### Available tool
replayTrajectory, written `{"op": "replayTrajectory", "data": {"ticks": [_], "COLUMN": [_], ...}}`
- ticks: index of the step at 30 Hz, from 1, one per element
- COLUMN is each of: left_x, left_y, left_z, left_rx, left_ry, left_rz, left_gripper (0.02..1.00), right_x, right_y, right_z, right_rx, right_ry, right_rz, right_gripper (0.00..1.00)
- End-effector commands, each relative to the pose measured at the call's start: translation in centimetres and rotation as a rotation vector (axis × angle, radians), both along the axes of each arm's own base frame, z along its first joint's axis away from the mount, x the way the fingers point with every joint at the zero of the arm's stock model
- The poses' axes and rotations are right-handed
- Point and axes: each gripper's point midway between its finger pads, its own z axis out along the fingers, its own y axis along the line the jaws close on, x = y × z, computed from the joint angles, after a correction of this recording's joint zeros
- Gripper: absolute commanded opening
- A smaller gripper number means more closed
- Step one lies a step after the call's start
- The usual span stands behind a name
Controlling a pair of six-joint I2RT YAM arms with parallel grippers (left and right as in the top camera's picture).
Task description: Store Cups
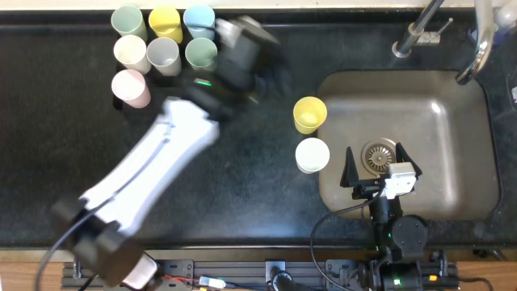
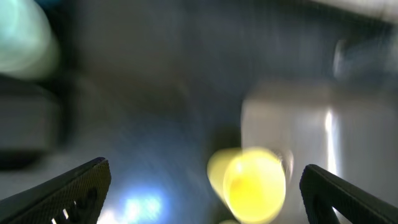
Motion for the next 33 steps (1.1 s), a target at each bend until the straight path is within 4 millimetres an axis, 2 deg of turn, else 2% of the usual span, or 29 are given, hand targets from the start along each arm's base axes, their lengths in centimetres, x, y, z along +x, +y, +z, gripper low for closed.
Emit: {"op": "replayTrajectory", "data": {"ticks": [1,4,8,22,33], "left_x": [-1.8,-2.2,-2.4,-3.2,-3.5], "left_y": [-1.8,-2.2,-1.7,-3.1,-3.6], "left_z": [-4.0,-5.1,-6.0,-9.4,-11.0], "left_rx": [0.07,0.052,0.07,0.046,0.036], "left_ry": [0.095,0.144,0.18,0.291,0.336], "left_rz": [-0.036,-0.069,-0.061,-0.096,-0.096], "left_gripper": [1.0,1.0,1.0,1.0,1.0], "right_x": [0.0,0.0,0.0,0.0,0.0], "right_y": [0.1,0.1,0.1,0.1,0.1], "right_z": [-0.3,-0.3,-0.3,-0.3,-0.3], "right_rx": [0.007,0.007,0.007,0.007,0.007], "right_ry": [0.0,0.0,0.0,0.0,0.0], "right_rz": [0.004,0.004,0.004,0.004,0.004], "right_gripper": [0.998,0.998,0.998,0.998,0.996]}}
